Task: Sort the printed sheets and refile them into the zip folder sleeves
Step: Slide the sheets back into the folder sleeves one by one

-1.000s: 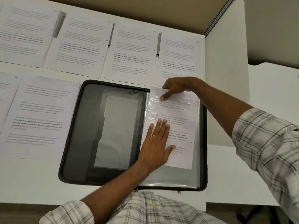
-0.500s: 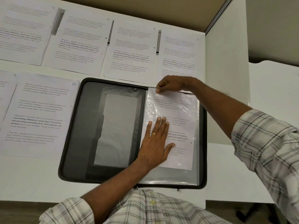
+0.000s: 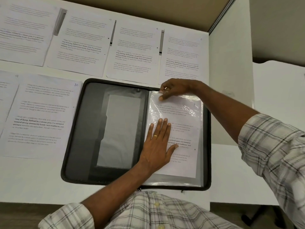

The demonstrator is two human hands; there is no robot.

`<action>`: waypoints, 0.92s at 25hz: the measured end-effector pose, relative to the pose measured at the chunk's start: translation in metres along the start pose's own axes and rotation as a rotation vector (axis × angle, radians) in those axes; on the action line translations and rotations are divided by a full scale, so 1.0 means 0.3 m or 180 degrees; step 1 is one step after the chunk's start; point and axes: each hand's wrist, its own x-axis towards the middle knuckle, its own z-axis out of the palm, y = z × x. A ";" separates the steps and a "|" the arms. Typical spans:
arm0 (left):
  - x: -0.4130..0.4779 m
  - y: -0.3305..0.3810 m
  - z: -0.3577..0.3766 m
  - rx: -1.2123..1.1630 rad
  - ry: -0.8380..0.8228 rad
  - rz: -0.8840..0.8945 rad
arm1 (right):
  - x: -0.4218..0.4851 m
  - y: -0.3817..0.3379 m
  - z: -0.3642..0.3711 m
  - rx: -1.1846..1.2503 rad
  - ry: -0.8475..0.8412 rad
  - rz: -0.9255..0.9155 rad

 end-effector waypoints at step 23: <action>-0.074 0.032 0.065 0.0193 0.0099 -0.0012 | -0.198 -0.007 -0.007 -0.1174 0.0759 0.0770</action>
